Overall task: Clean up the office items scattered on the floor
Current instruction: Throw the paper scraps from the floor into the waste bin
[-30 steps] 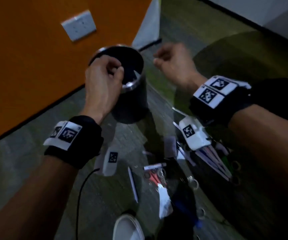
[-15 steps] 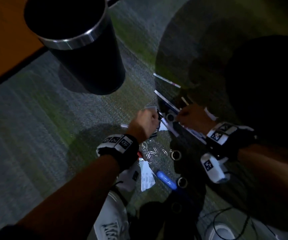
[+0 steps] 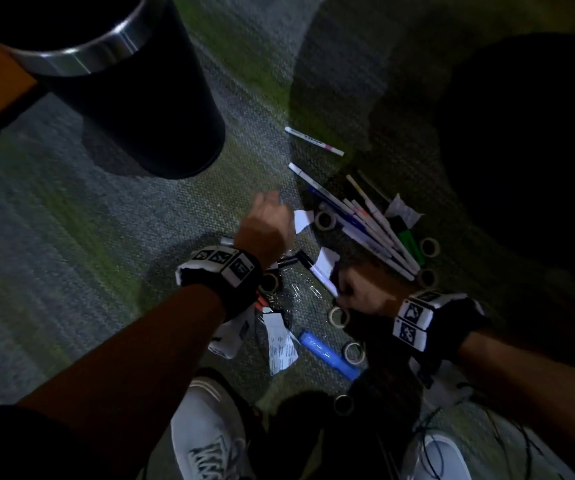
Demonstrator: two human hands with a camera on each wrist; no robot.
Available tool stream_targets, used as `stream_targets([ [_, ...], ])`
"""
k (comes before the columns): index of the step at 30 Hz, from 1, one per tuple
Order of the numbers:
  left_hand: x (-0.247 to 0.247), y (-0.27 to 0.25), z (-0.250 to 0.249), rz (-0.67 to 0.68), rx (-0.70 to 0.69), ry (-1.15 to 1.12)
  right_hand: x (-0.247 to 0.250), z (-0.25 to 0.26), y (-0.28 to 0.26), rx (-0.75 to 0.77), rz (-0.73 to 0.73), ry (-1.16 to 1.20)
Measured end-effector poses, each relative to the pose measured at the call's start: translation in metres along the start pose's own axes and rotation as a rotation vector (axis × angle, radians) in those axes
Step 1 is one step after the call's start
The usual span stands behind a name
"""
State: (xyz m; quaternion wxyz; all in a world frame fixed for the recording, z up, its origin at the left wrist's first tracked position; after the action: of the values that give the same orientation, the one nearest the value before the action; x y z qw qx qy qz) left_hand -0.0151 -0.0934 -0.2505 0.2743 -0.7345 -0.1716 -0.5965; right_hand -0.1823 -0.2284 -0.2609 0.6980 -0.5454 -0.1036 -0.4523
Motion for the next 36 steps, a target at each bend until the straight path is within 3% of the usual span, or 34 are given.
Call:
stream_targets([
  [3, 0.010, 0.012, -0.014, 0.028, -0.045, -0.044, 0.006, -0.018, 0.000, -0.003, -0.026, 0.050],
  [7, 0.007, 0.028, -0.035, 0.068, 0.010, 0.065, 0.022, -0.024, 0.016, -0.112, -0.325, 0.168],
  [11, 0.002, 0.036, -0.041, 0.110, 0.081, 0.149, 0.007, -0.001, 0.032, -0.186, -0.367, 0.243],
  [17, -0.004, 0.042, -0.040, 0.164, 0.109, 0.193, -0.007, 0.022, 0.028, -0.094, -0.567, 0.219],
  [20, -0.007, 0.041, -0.044, 0.177, 0.109, 0.237, -0.003, 0.020, 0.028, -0.025, -0.539, 0.264],
  [22, -0.008, 0.039, -0.045, 0.200, 0.086, 0.278, 0.006, 0.009, 0.028, -0.089, -0.501, 0.408],
  [28, -0.013, 0.040, -0.045, 0.133, 0.051, 0.260, 0.068, -0.064, 0.018, -0.275, -0.896, 0.657],
  [33, -0.011, 0.040, -0.035, 0.041, 0.111, 0.258, 0.084, -0.105, 0.019, -0.422, -0.749, 0.560],
  [36, -0.010, 0.038, -0.034, 0.072, 0.085, 0.264, 0.074, -0.099, 0.028, -0.378, -0.685, 0.578],
])
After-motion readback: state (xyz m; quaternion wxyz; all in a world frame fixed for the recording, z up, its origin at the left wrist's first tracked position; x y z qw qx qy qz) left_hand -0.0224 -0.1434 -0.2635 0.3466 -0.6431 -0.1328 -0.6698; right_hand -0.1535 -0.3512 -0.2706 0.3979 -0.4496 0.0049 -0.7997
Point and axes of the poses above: each hand's wrist, its own y-axis towards the middle knuckle, its own x-axis out of the back of the hand, z = x × y, the point moved 2 cm from there along y, towards the middle knuckle, and after that the axes turned 1 degree about -x, right-handed, at the moved point
